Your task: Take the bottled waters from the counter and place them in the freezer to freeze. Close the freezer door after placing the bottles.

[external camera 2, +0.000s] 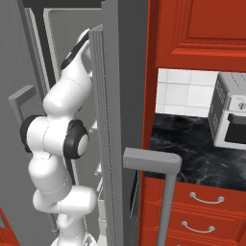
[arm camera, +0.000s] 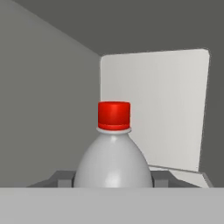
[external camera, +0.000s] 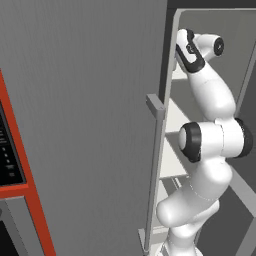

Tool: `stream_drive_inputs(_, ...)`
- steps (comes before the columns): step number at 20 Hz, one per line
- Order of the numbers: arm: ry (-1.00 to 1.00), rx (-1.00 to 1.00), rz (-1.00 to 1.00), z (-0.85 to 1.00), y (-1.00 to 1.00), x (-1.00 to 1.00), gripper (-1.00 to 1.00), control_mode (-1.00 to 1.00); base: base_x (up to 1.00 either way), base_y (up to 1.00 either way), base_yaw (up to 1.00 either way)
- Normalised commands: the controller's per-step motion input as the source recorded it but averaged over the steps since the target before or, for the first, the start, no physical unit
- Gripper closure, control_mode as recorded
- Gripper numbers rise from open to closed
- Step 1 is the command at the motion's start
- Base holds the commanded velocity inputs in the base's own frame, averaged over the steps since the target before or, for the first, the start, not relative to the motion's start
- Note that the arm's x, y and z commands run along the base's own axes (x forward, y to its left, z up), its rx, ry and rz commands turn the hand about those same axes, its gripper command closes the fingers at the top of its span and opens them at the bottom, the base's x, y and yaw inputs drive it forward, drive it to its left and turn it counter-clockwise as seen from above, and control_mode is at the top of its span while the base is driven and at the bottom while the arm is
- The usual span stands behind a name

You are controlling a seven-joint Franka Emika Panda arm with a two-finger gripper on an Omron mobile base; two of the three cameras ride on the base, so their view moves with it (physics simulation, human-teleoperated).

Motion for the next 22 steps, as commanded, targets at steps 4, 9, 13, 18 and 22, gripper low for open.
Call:
stream_drive_inputs(4,-0.06,0.0,0.02,-0.22,0.0,0.11,1.0,-1.0,0.0,0.0,0.0)
stream_drive_inputs(9,0.0,0.0,0.01,-0.1,0.0,0.02,1.0,-1.0,0.0,0.0,0.0)
stream_drive_inputs(13,0.0,0.0,0.0,0.0,0.0,0.0,-1.0,-1.0,0.0,0.0,0.0)
stream_drive_inputs(18,0.0,0.0,0.0,0.0,0.0,0.0,-1.0,-1.0,0.0,0.0,0.0)
stream_drive_inputs(22,0.0,0.0,0.0,0.0,0.0,-0.01,-1.0,-1.0,0.0,0.0,0.0)
